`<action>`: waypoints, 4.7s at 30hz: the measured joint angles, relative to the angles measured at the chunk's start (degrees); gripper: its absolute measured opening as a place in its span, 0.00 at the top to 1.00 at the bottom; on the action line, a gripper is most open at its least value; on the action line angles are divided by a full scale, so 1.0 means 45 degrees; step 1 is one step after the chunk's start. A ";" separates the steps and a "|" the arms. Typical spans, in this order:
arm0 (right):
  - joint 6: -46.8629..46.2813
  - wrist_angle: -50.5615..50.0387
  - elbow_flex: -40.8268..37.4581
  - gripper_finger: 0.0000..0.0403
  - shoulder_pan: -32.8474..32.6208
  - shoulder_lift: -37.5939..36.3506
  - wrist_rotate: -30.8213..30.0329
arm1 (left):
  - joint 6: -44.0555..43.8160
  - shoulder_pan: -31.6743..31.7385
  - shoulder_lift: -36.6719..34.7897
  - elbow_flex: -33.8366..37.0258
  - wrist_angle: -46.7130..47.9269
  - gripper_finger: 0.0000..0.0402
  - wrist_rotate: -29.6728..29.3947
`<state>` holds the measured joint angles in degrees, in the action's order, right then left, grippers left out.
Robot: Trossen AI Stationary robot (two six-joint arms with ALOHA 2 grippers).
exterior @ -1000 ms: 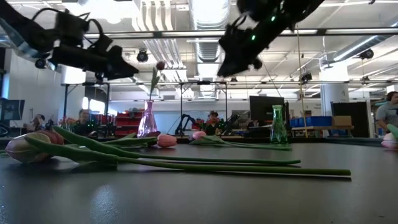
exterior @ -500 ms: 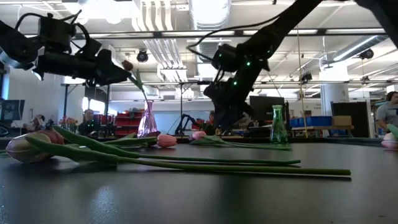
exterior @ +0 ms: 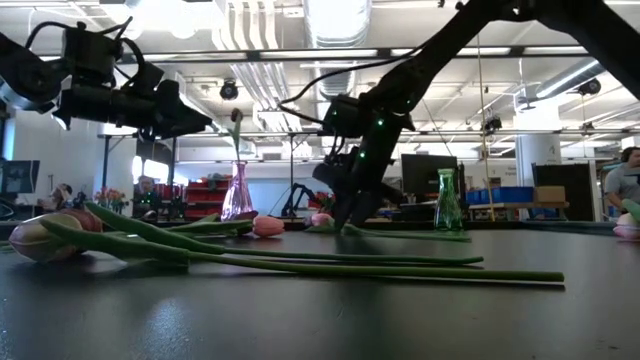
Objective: Sort flowers into vase by color
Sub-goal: Put the top center pink flower into the green vase, then put the middle left red flower into the purple vase
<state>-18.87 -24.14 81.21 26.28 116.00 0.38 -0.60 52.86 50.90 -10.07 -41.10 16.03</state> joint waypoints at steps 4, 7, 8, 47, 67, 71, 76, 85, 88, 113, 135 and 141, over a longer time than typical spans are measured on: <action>0.0217 -0.0283 0.0231 0.74 0.0005 0.0119 -0.0091 | 0.0000 0.0000 0.0032 0.0005 0.0019 0.51 0.0000; 0.0837 -0.0329 0.0247 0.87 0.0002 -0.0040 -0.0082 | -0.0033 -0.0005 0.0036 0.0005 0.0029 0.51 0.0000; 0.1149 -0.0346 0.0247 0.92 -0.0008 -0.0147 -0.0075 | -0.0034 -0.0003 0.0042 0.0005 0.0032 0.51 0.0000; 0.9546 1.8105 -0.9980 0.97 0.1909 -1.1341 -0.6397 | -0.0462 -0.0010 0.0119 -0.0039 -0.0015 0.56 0.0010; 0.8519 1.9545 -0.9977 0.97 0.3060 -0.9743 -0.6085 | -0.0466 -0.0010 0.0119 -0.0044 -0.0015 0.56 0.0010; 0.8521 1.9354 -0.9977 0.97 0.3084 -0.9463 -0.6401 | -0.0466 -0.0010 0.0119 -0.0044 -0.0010 0.56 0.0010; 0.8807 1.8159 -0.9981 0.97 0.3084 -0.9457 -0.7294 | -0.0466 -0.0010 0.0119 -0.0044 -0.0005 0.56 0.0010; 0.9062 1.5491 -0.9982 0.97 0.3084 -1.0259 -0.8145 | -0.0466 -0.0010 0.0119 -0.0044 -0.0005 0.56 0.0010; 0.8785 1.4692 -0.9982 0.97 0.3079 -1.0385 -0.8415 | -0.0466 -0.0010 0.0119 -0.0044 0.0000 0.56 0.0010; 0.7537 1.1713 -0.9457 0.57 0.3052 -1.0418 -0.9438 | -0.0369 -0.0010 0.0119 -0.0044 0.0112 0.56 0.0010; 0.5402 0.4503 -0.8739 0.61 0.0706 -1.3969 -1.1429 | -0.0310 -0.0010 0.0082 -0.0658 0.1581 0.71 0.1576; 0.4512 0.2784 -0.8947 0.86 -0.0423 -1.4452 -1.1418 | 0.1013 -0.0641 -0.0028 -0.2358 0.6045 0.91 0.2563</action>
<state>1.44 -11.62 40.95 24.38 50.96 -51.00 3.96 49.98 50.78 -20.68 -13.90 27.56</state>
